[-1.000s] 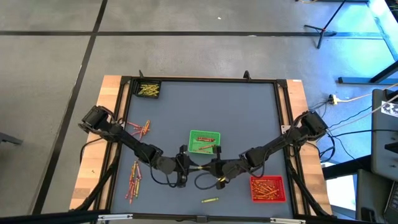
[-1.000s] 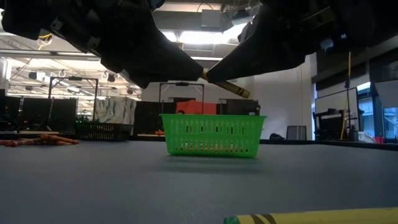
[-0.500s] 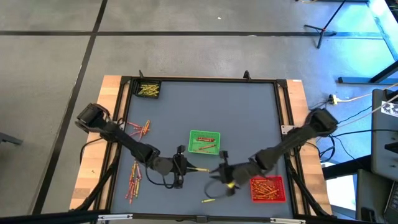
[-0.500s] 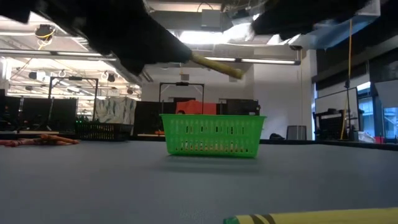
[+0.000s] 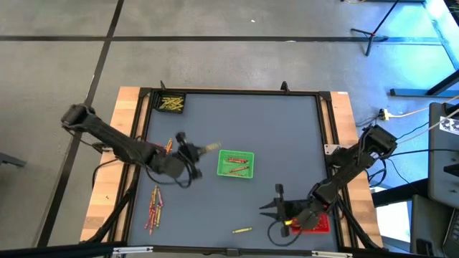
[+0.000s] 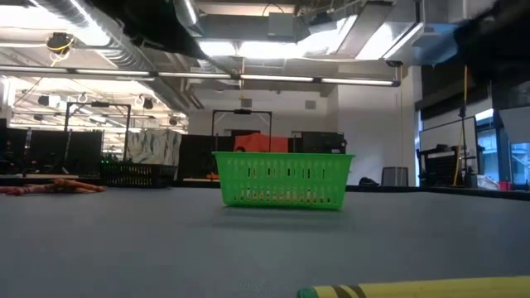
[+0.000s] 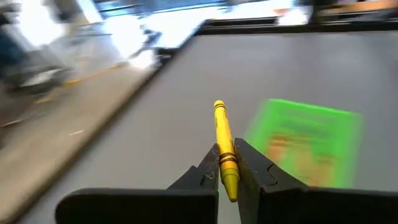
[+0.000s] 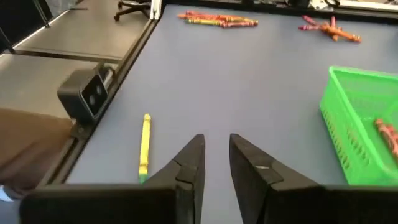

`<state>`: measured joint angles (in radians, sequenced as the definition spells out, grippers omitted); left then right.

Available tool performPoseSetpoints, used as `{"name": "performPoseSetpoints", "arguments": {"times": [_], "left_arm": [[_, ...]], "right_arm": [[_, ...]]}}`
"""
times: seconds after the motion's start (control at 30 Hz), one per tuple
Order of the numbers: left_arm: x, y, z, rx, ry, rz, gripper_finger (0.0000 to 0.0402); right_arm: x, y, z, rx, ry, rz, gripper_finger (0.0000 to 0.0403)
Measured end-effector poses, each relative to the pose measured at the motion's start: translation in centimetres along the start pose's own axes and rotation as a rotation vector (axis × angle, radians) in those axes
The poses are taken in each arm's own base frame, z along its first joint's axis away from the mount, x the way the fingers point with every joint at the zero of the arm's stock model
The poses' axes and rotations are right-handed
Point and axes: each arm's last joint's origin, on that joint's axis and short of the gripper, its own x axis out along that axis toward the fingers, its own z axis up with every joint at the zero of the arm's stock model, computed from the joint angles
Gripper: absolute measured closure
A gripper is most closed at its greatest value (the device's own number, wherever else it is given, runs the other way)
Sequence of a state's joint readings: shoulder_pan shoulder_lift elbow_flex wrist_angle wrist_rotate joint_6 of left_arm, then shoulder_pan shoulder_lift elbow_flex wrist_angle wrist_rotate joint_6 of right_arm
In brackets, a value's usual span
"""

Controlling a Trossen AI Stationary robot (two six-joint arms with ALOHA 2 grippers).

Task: Sort crayons
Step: Put the light green crayon into the black bin

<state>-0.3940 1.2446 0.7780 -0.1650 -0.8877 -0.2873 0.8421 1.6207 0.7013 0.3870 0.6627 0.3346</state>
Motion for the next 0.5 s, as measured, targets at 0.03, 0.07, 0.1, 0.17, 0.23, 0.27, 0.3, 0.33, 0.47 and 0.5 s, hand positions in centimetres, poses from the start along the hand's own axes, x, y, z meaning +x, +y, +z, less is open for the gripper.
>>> {"name": "performPoseSetpoints", "arguments": {"times": [0.03,0.07,0.1,0.17,0.23,0.27,0.3,0.33,0.47,0.5], "left_arm": [[0.0,1.1,0.2,-0.006,0.009,0.052,0.0392],[0.1,2.1,0.2,-0.009,0.022,0.106,0.0391],[0.1,3.1,0.2,-0.007,0.039,0.152,0.0391],[0.4,5.1,0.1,-0.014,0.075,0.248,0.0391],[0.7,7.0,-0.2,-0.010,0.126,0.336,0.0391],[0.9,7.8,-0.4,0.003,0.158,0.374,0.0391],[1.2,8.5,-0.7,0.012,0.191,0.411,0.0391],[1.5,9.2,-1.0,0.025,0.229,0.445,0.0391],[2.8,11.7,-2.3,-0.008,0.353,0.533,0.0391],[3.0,12.3,-2.8,-0.018,0.384,0.543,0.0391]], "right_arm": [[-0.2,-0.1,-0.6,0.001,-0.003,0.005,0.0331],[-0.3,-0.2,-1.0,0.005,-0.008,0.010,0.0331],[-0.4,-0.4,-1.3,0.011,-0.014,0.013,0.0331],[-0.4,-0.7,-1.8,0.013,-0.011,0.006,0.0331],[-0.2,-1.2,-2.0,0.011,-0.009,-0.029,0.0331],[-0.2,-1.5,-2.1,0.006,-0.002,-0.044,0.0331],[0.0,-1.7,-2.1,0.007,0.000,-0.057,0.0331],[0.2,-1.9,-2.0,0.010,-0.003,-0.065,0.0331],[0.7,-2.8,-1.8,0.017,0.005,-0.091,0.0331],[0.9,-3.0,-1.8,0.016,0.011,-0.100,0.0331]]}}
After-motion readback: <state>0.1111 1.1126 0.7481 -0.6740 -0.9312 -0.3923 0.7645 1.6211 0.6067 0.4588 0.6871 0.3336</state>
